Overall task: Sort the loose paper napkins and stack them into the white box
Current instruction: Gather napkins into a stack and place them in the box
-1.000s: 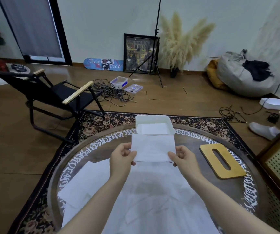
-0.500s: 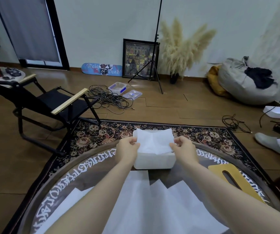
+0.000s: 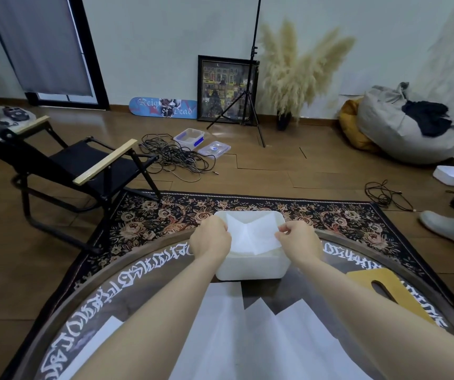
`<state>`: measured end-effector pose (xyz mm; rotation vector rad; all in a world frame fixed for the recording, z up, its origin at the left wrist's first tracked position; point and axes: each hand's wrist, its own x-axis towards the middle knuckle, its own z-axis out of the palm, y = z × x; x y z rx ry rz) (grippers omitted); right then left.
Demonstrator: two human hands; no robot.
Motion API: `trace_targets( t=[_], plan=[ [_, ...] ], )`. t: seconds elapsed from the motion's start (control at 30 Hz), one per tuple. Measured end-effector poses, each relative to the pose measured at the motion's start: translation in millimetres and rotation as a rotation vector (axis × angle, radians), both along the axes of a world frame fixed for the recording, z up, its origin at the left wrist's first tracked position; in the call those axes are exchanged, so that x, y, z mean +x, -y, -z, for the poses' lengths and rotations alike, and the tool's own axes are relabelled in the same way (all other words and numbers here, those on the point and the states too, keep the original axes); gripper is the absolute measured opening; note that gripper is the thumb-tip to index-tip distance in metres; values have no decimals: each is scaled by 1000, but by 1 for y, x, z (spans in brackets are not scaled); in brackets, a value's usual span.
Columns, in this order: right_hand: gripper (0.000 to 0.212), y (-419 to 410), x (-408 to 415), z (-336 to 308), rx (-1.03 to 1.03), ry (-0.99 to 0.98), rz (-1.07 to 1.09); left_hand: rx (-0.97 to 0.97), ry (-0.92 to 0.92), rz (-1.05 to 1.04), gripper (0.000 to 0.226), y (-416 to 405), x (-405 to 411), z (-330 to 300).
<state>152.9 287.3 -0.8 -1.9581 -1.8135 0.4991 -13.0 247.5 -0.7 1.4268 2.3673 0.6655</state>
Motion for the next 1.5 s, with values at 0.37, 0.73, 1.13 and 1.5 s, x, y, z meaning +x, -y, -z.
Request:
trace_targets(
  t=[0.37,0.73,1.13,1.5],
  plan=[
    [28,8,11,0,142,45,-52,77,-74,101,34,20,8,1],
    [50,67,26,-2,160,424,-393,102,-341,387,41,83,8,1],
    [58,168,41,-2,91,449,-504,24,-420,425,46,184,13,5],
    [58,230,56,9,14,441,-556,-33,-447,401,46,258,17,-4]
  ],
)
